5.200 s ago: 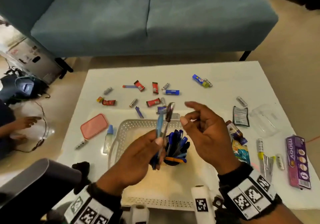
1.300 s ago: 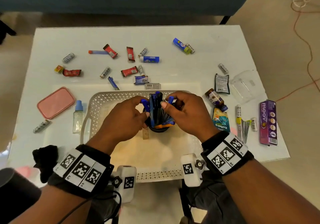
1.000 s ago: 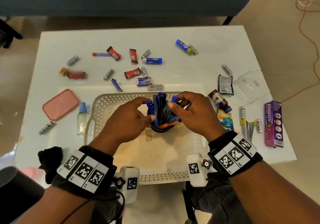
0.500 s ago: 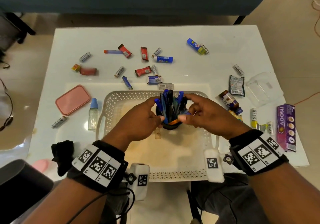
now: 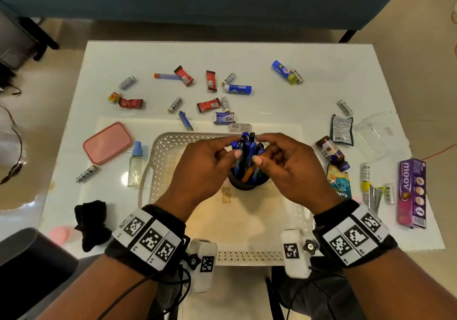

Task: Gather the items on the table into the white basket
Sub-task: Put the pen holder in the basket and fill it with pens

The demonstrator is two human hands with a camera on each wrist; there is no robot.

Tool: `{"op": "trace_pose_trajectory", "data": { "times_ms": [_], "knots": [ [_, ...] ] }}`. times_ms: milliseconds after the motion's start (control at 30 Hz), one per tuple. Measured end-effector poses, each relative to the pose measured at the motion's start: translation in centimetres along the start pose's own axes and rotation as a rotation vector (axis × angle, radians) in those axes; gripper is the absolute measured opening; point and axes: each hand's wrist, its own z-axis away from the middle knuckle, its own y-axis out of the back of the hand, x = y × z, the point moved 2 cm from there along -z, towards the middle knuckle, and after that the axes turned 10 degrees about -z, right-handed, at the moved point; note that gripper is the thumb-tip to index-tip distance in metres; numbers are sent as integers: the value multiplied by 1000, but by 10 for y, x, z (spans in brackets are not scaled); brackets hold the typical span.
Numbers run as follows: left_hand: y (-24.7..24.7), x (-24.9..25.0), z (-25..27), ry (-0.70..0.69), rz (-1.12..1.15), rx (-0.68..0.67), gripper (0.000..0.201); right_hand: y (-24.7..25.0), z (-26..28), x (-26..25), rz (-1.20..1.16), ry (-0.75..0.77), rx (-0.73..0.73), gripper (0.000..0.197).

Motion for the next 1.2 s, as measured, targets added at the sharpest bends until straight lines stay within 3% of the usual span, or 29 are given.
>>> {"op": "trace_pose_trajectory", "data": {
  "times_ms": [133, 300, 500, 667, 767, 833, 933, 1067, 1200],
  "knots": [
    [2, -5, -3, 43, 18, 11, 48, 11, -3, 6, 1, -71, 89, 32],
    [1, 0, -2, 77, 82, 45, 12, 9, -2, 3, 31, -28, 185, 19],
    [2, -2, -3, 79, 23, 24, 11, 7, -2, 3, 88, -13, 141, 22],
    [1, -13, -3, 217, -159, -150, 25, 19, -3, 8, 189, -159, 64, 33],
    [-2, -10, 0, 276, -35, -265, 22, 14, -2, 14, 354, -328, -103, 24],
    [-2, -3, 1, 258, 51, -304, 22, 8, 0, 14, 369, -345, -152, 19],
    [-4, 6, 2, 218, 121, -328, 27, 11, -1, 10, 489, -264, -112, 22],
    [-9, 12, 4, 169, 176, -357, 45, 25, 1, 11, 483, -265, -43, 18],
    [-13, 21, 7, 143, 215, -375, 38, 42, 4, 16, 454, -286, 45, 19]
  ]
}}
